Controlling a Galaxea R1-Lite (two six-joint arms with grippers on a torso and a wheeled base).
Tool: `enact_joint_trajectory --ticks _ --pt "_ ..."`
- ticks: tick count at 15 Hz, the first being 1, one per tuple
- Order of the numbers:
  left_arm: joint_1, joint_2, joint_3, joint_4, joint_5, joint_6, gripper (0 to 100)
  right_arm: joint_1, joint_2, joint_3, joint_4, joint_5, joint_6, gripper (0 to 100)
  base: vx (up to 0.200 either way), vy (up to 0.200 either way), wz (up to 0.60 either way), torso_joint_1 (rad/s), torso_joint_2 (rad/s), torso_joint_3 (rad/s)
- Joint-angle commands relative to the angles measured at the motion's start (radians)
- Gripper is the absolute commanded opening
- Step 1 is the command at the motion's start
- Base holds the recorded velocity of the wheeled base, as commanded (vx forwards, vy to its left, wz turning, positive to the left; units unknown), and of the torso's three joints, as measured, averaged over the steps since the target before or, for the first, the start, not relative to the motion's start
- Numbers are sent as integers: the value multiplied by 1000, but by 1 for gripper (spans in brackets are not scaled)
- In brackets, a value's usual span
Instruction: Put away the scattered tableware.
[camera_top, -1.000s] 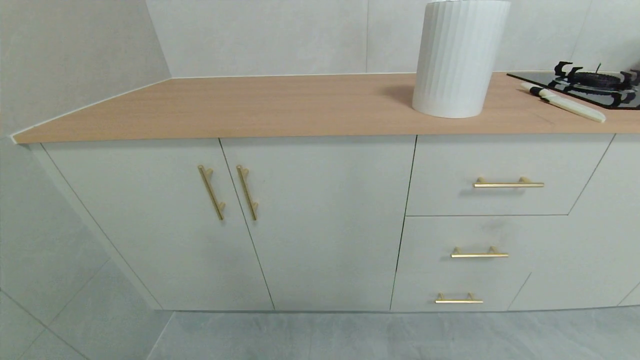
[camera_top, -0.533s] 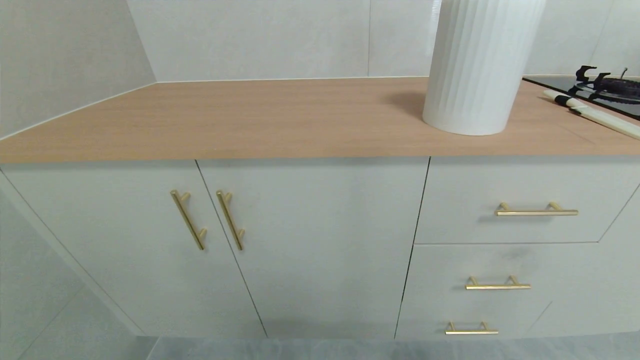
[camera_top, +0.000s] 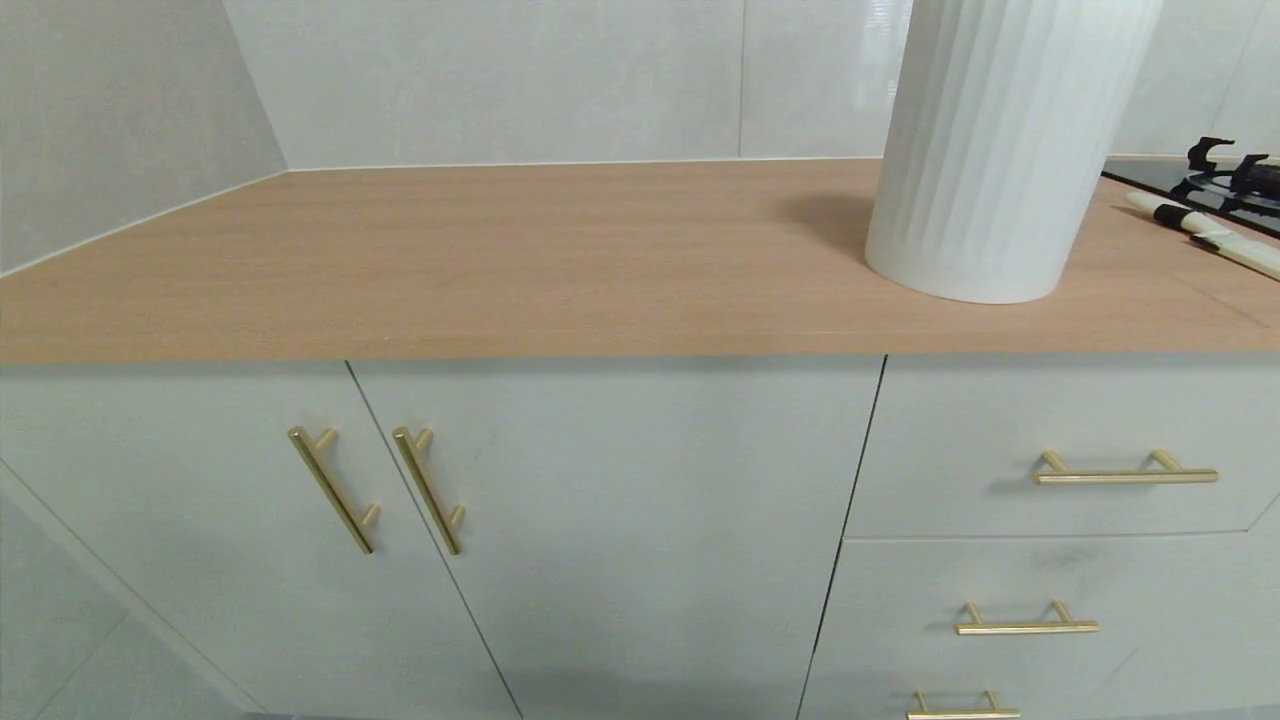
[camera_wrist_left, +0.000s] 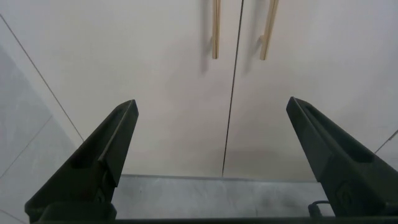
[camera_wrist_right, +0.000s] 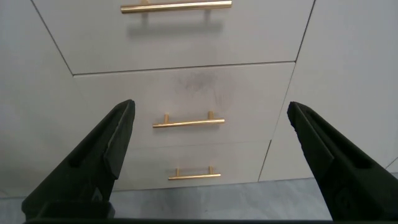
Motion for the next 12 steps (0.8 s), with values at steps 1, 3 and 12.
enact_joint_trajectory --ticks 1,3,12 --pt "0 0 0 0 0 -1 100 0 2 0 0 0 0 100 0 0 0 0 0 0" --pt "0 0 0 0 0 -1 100 0 2 0 0 0 -1 100 0 0 0 0 0 0" --pt "0 0 0 0 0 -1 100 0 2 0 0 0 -1 100 0 0 -67 0 0 0"
